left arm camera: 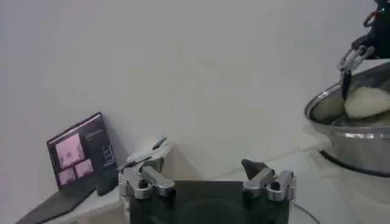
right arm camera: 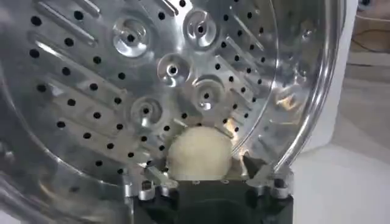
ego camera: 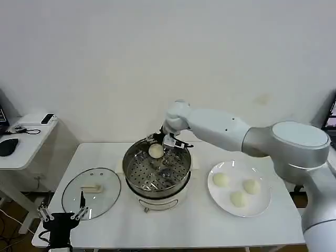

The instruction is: Take steamed baozi put them in steamer then cover it.

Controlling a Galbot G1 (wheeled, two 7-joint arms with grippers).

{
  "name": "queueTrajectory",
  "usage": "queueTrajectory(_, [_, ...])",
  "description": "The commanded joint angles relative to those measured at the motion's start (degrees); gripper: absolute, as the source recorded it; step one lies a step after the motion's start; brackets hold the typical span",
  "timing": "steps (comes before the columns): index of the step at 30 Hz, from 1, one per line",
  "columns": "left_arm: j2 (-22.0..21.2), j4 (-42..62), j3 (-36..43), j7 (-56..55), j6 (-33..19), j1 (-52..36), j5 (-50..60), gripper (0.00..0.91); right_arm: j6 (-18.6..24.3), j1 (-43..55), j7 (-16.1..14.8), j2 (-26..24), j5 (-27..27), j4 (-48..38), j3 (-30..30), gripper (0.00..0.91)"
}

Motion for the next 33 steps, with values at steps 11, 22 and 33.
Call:
queueTrajectory(11, [2.8,-0.6,-0.1,0.7,0.8,-0.4,-2.0,0.907,-21.5,14.8,-3.4,-23.1,24.4,23.6,-4.9,0.907])
queueTrajectory(22, [7.1,0.9,0.9,1.0,1.5,-3.7,-3.6,0.907,-41.2,19.3,-1.0,-46.7,27.8,39.7,-14.7,0.907])
queueTrajectory(33, [9.3,3.4,3.1,1.4,1.4,-6.0,-3.6,0.907,-46.4,6.8,-0.2,-57.1,30.6,46.0,-12.8,0.907])
